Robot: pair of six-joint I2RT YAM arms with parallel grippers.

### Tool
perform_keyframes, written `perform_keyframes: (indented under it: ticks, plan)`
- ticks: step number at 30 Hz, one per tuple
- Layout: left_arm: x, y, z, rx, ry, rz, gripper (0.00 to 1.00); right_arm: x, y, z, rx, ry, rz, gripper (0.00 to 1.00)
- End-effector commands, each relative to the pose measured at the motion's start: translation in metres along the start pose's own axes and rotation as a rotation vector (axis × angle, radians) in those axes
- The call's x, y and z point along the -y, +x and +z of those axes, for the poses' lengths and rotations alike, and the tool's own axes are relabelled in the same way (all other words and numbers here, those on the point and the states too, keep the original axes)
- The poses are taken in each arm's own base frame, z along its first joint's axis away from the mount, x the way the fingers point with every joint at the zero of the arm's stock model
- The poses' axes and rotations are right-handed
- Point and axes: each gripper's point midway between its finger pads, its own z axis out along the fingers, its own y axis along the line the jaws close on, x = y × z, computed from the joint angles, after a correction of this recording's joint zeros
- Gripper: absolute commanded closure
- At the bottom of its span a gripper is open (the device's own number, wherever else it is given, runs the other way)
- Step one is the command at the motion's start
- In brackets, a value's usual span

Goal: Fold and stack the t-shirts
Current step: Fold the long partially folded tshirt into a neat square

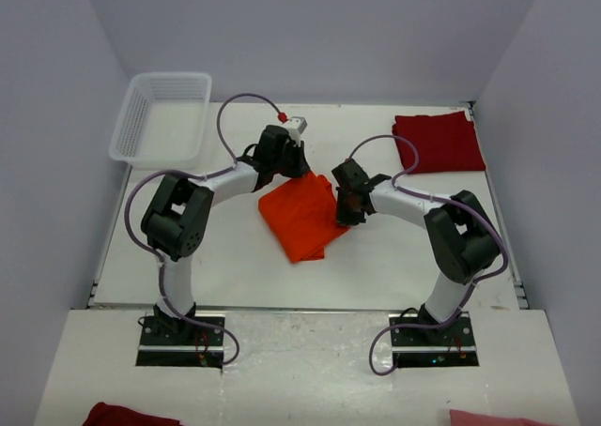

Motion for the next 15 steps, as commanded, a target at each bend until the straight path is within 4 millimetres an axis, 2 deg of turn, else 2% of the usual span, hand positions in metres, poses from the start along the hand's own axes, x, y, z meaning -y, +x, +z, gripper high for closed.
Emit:
perform_keyframes:
  ticks: [1,3,7,12,15]
  plan:
    - [-0.007,-0.018,0.008,0.040,-0.007,0.072,1.00,0.017,-0.004,0.003,0.026,0.091,0.043,1.00]
    - [-0.016,-0.009,0.017,-0.002,-0.021,0.067,1.00,0.022,-0.002,0.004,0.017,0.101,0.046,1.00]
    - [-0.018,-0.007,0.030,-0.017,0.022,0.070,1.00,0.027,0.003,0.005,0.009,0.111,0.061,1.00]
    - [-0.020,0.007,0.046,-0.038,0.067,0.093,0.98,0.030,0.009,0.005,0.004,0.108,0.072,1.00]
    - [-0.024,0.005,0.054,-0.045,0.068,0.095,0.97,0.030,0.016,0.008,-0.013,0.100,0.073,1.00]
